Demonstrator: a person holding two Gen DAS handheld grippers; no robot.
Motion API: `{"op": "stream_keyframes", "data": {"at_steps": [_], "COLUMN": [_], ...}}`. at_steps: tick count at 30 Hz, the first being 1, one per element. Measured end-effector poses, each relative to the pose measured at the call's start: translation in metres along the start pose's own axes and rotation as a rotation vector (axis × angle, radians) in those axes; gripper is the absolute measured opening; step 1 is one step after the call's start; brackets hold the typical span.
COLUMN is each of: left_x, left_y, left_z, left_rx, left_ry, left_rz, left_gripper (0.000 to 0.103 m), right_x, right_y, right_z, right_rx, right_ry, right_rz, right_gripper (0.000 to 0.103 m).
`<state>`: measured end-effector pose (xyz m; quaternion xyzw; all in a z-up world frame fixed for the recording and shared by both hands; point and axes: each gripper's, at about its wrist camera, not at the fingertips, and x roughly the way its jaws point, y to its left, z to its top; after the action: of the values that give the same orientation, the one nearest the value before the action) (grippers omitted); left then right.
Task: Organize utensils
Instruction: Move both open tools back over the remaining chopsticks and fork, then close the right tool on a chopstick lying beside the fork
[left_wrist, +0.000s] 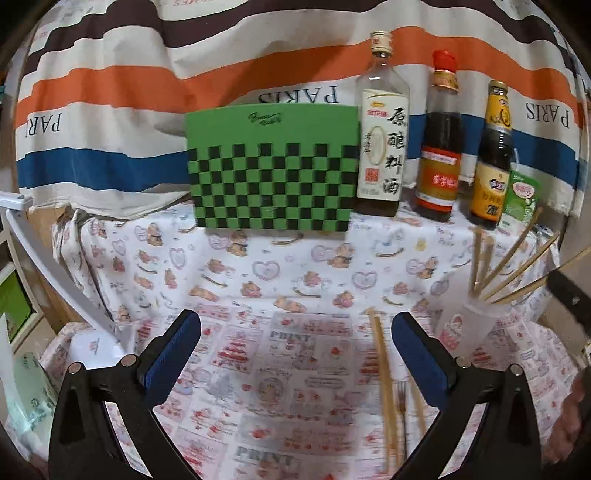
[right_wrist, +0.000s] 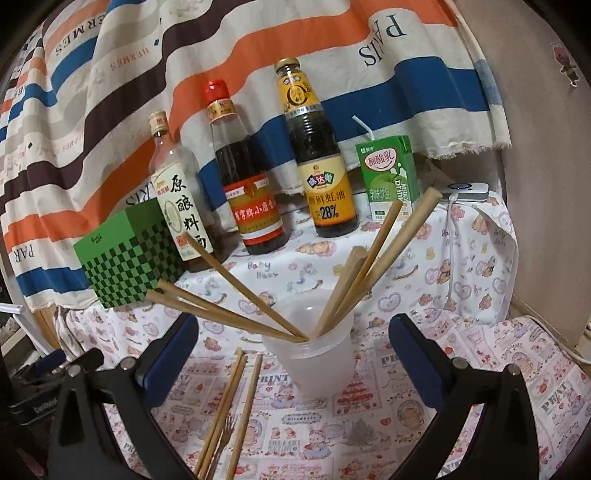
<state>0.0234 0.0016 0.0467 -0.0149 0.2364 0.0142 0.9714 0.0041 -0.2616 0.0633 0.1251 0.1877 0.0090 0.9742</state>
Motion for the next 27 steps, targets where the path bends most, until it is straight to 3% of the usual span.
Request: {"op": "stream_keyframes", "data": {"at_steps": [7, 10, 13, 16, 19, 27], "left_x": [0.015, 0.023, 0.024, 0.029, 0.035, 0.064], "left_y": [0.022, 0.017, 0.014, 0.007, 0.002, 0.02], "left_z": [0.006, 0.016, 0.009, -0.005, -0.016, -0.029], "left_rx": [0.053, 0.008, -0.061, -0.044, 0.002, -0.063], "left_ry": [0.037, 0.061, 0.078, 0.1, 0.123, 0.182], "left_rz": [-0.011, -0.009, -0.059, -0.05, -0.008, 0.052], "left_gripper": [0.102, 0.102, 0.102, 0.102, 0.103, 0.102], "right_x": [0.007, 0.017, 0.029, 0.042, 0.053, 0.072], "right_y": [0.012, 0.019, 0.027, 0.032, 0.037, 0.049], "right_z": [-0.005, -0.014, -0.025, -0.036, -0.049, -0.081], "right_rx": [-0.045, -0.045, -0.055, -0.082, -0.095, -0.22], "right_ry": [0.065, 0.159, 0.261, 0.368, 0.452, 0.568], "right_rz": [-0.016, 0.021, 0.06, 0.067, 0.094, 0.032], "right_gripper": [0.103, 0.103, 0.103, 0.102, 0.095, 0.07]}}
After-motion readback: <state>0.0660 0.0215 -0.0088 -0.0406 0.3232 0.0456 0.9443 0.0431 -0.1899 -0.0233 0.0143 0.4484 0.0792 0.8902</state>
